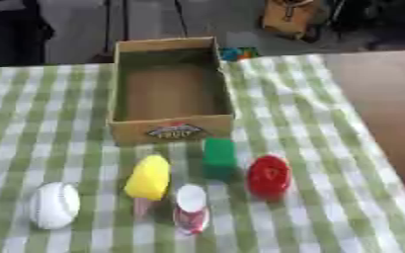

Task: Pick up objects on the table and place them in the box.

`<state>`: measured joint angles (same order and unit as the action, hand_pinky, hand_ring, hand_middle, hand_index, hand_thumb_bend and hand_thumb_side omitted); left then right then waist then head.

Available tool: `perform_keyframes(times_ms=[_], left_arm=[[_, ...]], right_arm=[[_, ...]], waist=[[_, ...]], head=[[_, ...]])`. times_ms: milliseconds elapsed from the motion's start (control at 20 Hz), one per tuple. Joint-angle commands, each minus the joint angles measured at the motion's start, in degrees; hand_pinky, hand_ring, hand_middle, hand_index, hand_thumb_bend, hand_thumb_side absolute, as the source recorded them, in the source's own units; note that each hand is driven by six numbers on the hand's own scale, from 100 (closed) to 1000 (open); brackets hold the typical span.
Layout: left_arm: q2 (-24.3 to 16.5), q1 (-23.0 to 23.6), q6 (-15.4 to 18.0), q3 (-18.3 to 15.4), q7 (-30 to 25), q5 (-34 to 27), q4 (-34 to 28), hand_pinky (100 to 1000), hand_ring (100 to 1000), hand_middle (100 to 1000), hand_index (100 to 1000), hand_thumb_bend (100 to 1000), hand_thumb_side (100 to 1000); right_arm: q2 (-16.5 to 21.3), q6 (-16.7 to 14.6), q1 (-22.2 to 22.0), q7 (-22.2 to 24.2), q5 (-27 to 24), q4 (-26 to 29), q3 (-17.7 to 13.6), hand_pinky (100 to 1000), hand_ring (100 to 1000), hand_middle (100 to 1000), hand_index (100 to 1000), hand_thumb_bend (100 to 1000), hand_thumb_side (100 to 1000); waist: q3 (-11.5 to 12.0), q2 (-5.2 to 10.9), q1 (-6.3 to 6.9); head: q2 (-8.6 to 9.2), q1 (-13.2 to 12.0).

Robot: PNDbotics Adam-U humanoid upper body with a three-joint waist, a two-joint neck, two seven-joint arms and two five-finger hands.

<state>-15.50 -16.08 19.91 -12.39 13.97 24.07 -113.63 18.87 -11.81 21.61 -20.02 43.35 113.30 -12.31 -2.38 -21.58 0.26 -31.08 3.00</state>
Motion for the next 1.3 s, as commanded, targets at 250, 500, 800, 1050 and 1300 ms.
perform_keyframes(times_ms=[250, 500, 800, 1050, 1300], left_arm=[[-0.4, -0.5, -0.2, -0.1, -0.3, -0.3, -1.0, 767, 639, 621, 771, 107, 959], [-0.6, -0.5, -0.8, 0.3, -1.3, -0.1, -1.0, 765, 634, 609, 733, 100, 942], [-1.3, -0.3, -1.3, 0.9, -3.1, -0.2, -1.0, 760, 630, 600, 705, 100, 932], [-1.8, 0.0, -1.6, 1.4, -4.2, -0.4, -1.0, 756, 629, 595, 691, 100, 929], [-2.1, 0.1, -1.8, 1.6, -5.0, -0.4, -1.0, 754, 629, 593, 684, 100, 927]], right_arm=[[1.5, 0.1, 0.6, 2.3, 1.0, 1.3, 0.4, 743, 902, 892, 930, 563, 1000], [8.0, -0.5, 4.2, 14.1, 4.5, 1.3, 5.0, 810, 965, 933, 984, 666, 956], [19.3, -1.7, 10.7, 27.9, 4.7, 1.3, 11.8, 833, 945, 946, 992, 586, 947], [29.8, -3.6, 17.3, 33.5, 3.6, -0.4, 18.2, 814, 897, 917, 970, 525, 936], [34.8, -5.7, 23.6, 38.6, 1.4, -5.1, 24.4, 792, 907, 930, 1000, 612, 800]], waist=[[-0.1, 1.58, -0.07], [0.1, 2.09, -0.67], [0.5, 3.06, -1.66], [0.8, 3.79, -2.47], [1.1, 4.19, -2.88]], head=[[0.11, 2.0], [-2.0, 2.2], [-3.72, 2.1], [-4.8, 2.4], [-5.18, 2.7]])
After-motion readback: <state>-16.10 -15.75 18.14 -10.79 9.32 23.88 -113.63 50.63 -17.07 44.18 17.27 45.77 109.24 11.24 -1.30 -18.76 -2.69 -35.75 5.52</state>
